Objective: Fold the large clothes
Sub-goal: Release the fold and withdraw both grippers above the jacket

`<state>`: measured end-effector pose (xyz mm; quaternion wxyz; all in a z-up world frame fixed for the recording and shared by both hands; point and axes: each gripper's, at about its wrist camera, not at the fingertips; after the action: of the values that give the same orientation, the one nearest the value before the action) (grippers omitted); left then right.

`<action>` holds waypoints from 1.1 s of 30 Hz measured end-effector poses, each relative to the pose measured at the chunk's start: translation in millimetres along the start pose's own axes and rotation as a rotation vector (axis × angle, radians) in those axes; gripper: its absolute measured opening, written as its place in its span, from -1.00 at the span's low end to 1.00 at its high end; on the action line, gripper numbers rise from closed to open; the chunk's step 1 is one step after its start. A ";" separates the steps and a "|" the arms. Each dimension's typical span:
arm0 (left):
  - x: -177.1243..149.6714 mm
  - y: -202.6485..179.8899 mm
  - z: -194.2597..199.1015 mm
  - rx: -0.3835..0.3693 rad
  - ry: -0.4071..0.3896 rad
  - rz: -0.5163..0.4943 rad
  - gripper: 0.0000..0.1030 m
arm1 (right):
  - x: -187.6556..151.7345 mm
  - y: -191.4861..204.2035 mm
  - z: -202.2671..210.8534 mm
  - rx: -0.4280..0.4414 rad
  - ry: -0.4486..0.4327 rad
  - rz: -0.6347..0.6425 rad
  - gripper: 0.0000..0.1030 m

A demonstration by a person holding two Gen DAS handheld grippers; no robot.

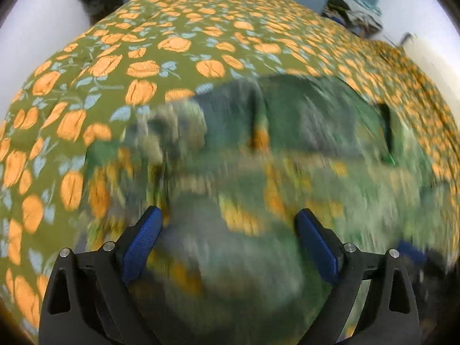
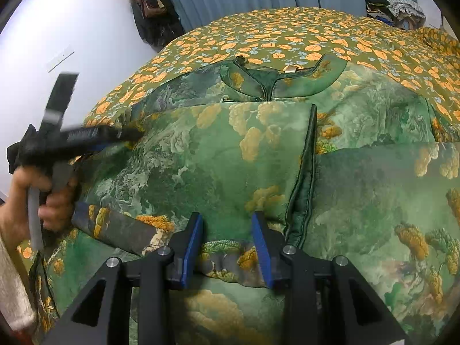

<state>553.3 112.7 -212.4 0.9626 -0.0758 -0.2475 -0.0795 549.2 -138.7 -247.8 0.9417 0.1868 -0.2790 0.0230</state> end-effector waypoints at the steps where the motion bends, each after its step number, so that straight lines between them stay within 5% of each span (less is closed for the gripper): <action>1: -8.9 -2.7 6.7 -0.003 0.002 -0.015 0.84 | 0.1 0.5 0.0 -0.003 0.001 0.002 -0.33; 5: -54.7 -15.5 46.7 0.011 0.010 -0.141 0.85 | 1.0 6.2 -0.3 -0.033 0.008 0.025 -0.33; 11: -111.5 -19.0 94.0 -0.054 0.070 -0.134 0.88 | -0.8 27.2 22.8 -0.137 0.018 0.058 -0.28; 12: -125.9 -16.1 109.9 -0.077 0.056 -0.102 0.88 | -4.4 32.5 35.1 -0.144 0.005 0.070 -0.18; 15: -150.9 -10.8 144.8 -0.107 0.008 -0.053 0.88 | -26.9 40.0 80.4 -0.135 -0.032 0.101 0.69; 25: -199.3 -7.9 182.4 0.030 -0.073 -0.051 0.90 | -140.2 -24.6 226.2 -0.327 -0.189 0.055 0.69; 30: -214.3 -15.1 164.0 0.108 -0.040 -0.056 0.90 | -177.6 -76.4 245.6 -0.443 -0.223 -0.074 0.69; 33: -214.6 -21.3 162.4 0.120 -0.041 -0.077 0.90 | -178.7 -97.0 241.6 -0.432 -0.205 -0.157 0.69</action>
<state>288.2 146.8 -174.4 0.9564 -0.0100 -0.2743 -0.0998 287.9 -306.0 -188.9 0.9254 0.0037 -0.3562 -0.1294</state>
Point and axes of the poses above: each gripper's, at about its wrist camera, not at the fingertips, and z roughly against the way its jaws point, y to its left, x to its top, and after that the axes turned 8 degrees about -z, right-handed
